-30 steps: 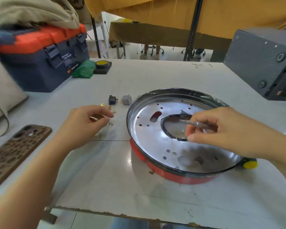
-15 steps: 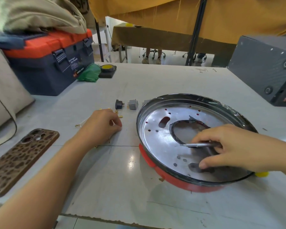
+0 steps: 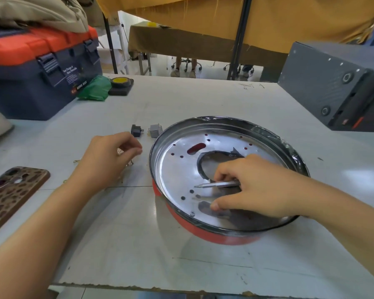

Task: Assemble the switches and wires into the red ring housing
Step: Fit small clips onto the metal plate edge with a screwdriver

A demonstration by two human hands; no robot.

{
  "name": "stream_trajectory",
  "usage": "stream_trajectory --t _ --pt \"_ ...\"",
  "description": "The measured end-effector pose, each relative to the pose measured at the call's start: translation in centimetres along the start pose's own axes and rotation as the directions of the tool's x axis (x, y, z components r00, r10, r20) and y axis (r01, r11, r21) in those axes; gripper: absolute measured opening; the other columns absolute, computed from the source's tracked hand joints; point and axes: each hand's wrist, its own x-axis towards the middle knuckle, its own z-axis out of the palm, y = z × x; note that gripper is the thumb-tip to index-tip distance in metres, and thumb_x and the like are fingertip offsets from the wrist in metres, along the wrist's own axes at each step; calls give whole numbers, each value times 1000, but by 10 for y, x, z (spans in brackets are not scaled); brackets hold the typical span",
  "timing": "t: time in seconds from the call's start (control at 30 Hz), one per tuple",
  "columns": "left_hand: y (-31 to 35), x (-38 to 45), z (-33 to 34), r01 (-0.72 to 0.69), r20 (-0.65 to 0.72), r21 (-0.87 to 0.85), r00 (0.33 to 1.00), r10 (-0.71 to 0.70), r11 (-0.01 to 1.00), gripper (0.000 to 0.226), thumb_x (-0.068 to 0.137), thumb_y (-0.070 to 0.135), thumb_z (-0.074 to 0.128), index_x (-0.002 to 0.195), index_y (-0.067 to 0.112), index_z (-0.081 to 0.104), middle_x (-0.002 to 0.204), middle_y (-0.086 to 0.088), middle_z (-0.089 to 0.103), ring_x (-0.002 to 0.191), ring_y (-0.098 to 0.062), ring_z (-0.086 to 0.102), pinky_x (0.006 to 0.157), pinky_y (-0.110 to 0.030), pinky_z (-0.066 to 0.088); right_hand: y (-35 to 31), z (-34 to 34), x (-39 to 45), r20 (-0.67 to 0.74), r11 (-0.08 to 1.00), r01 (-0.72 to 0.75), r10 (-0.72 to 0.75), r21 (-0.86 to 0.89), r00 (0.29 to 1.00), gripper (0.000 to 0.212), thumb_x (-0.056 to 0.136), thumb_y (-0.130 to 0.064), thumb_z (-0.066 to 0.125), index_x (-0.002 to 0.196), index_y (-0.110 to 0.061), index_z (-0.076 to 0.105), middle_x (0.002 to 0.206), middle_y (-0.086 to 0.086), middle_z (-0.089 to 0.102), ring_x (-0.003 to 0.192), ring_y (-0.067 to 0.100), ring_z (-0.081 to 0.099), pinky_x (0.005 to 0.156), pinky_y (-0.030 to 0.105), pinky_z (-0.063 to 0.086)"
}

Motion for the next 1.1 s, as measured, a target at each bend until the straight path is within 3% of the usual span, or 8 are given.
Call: stream_trajectory --t 0.23,0.33,0.47,0.6,0.67,0.8,0.9,1.1 --pt "12 0 -10 -7 -106 -108 994 -5 994 9 84 17 68 86 25 65 74 14 66 68 -5 57 58 -5 39 -10 6 6 -112 999 39 -41 -20 993 49 77 -57 63 85 -9 63 64 3 58 55 11 45 51 22 33" --pt "21 -1 -17 -25 -106 -162 994 7 987 13 82 21 69 81 33 64 75 11 67 69 -13 58 63 -14 45 3 -14 3 -107 992 49 -36 114 994 35 75 -53 66 83 -19 70 68 1 65 57 7 51 53 19 39" --pt "40 -4 -21 -88 -23 -225 996 85 970 7 78 33 67 75 37 64 75 14 69 69 -4 63 65 -14 50 31 -36 -4 -37 975 16 -8 222 999 18 74 -41 72 90 -31 73 86 -10 72 82 8 64 79 30 51" --pt "64 -8 -18 -164 106 -284 974 201 945 15 71 47 62 76 34 68 76 15 71 70 -5 66 68 -16 51 59 -46 -5 -48 993 -15 21 117 999 15 75 -40 72 91 -38 72 90 -15 68 77 -3 56 71 20 45" --pt "75 -11 -14 -206 169 -292 950 263 934 16 71 49 60 77 36 69 77 18 70 73 -6 66 68 -16 51 71 -49 -4 -132 995 -38 50 95 990 17 75 -43 71 91 -38 71 89 -12 65 74 -2 54 66 19 42" --pt "88 -14 -2 -253 246 -300 911 331 920 12 78 47 65 82 38 71 81 20 70 78 -8 65 69 -21 49 89 -45 3 -397 977 -199 153 -79 905 39 79 -44 68 112 -25 64 116 2 56 100 21 54 86 38 45" --pt "94 -14 5 -244 278 -306 902 332 920 13 80 49 66 83 37 71 78 19 70 79 -7 64 69 -21 50 96 -38 8 -437 940 -318 236 -123 868 55 82 -45 66 131 -23 51 133 2 49 115 24 51 93 37 41" --pt "96 -13 10 -229 299 -296 900 318 927 13 77 44 61 79 34 70 73 17 68 74 -10 60 65 -24 47 96 -33 10 -349 953 -254 297 164 889 29 87 -15 61 116 -19 63 106 3 66 97 22 59 73 27 41"
